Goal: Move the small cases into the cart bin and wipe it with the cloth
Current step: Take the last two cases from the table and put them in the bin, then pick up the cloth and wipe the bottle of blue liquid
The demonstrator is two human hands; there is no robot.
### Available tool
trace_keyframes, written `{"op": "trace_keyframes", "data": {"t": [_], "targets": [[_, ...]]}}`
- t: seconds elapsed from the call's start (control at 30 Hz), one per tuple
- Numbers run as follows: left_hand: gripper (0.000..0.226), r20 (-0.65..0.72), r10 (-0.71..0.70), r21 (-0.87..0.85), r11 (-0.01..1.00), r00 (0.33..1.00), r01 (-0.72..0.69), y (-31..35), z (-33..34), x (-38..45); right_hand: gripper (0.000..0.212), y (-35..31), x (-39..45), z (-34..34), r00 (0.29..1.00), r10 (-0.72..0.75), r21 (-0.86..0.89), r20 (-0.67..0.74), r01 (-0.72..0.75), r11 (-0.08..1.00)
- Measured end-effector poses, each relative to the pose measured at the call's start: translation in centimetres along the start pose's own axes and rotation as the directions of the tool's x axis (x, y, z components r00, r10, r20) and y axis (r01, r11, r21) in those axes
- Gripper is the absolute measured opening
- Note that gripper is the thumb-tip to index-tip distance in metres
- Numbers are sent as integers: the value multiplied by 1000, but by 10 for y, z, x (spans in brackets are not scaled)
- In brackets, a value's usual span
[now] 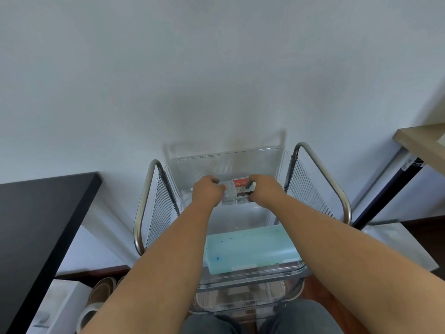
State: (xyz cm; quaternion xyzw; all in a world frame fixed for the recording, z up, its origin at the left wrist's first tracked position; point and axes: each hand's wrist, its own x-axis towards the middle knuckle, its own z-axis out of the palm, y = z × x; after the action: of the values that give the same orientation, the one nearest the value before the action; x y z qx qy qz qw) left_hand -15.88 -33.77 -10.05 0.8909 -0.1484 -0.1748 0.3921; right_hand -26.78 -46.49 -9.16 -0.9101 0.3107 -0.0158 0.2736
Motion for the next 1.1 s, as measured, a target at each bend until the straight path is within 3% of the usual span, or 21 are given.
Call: {"op": "trace_keyframes", "data": {"t": [0.13,0.33,0.47,0.6,0.73,0.83,0.97,1.1], "targets": [[23,-12,-2,-132,991,1000,0,15,-22,-5,41,-7,-5,-9,999,22,-41,-46,-24,999],[11,-79,142,-275,948,987,-159,50,-80,-43,30,-38,-27,-37,996,16,178,-90,0,984],[14,-143,301,-264,907,943,-330,51,-133,-97,20,-81,-58,-46,982,-97,330,-161,146,932],[26,-249,368,-201,885,896,-419,15,-194,-158,17,-141,-102,-37,916,-279,439,-288,385,812],[30,-338,312,-75,931,888,-356,-47,-248,-216,22,-200,-154,-13,844,-447,553,-296,533,640],[22,-406,185,-65,971,895,-230,-103,-279,-253,26,-234,-191,17,786,-578,612,-221,573,546],[13,-556,-18,-110,993,831,-52,-169,-302,-296,20,-261,-228,67,708,-705,575,-41,594,563],[14,-628,-38,91,988,777,122,-221,-313,-331,20,-274,-259,114,623,-775,541,107,617,572]]}}
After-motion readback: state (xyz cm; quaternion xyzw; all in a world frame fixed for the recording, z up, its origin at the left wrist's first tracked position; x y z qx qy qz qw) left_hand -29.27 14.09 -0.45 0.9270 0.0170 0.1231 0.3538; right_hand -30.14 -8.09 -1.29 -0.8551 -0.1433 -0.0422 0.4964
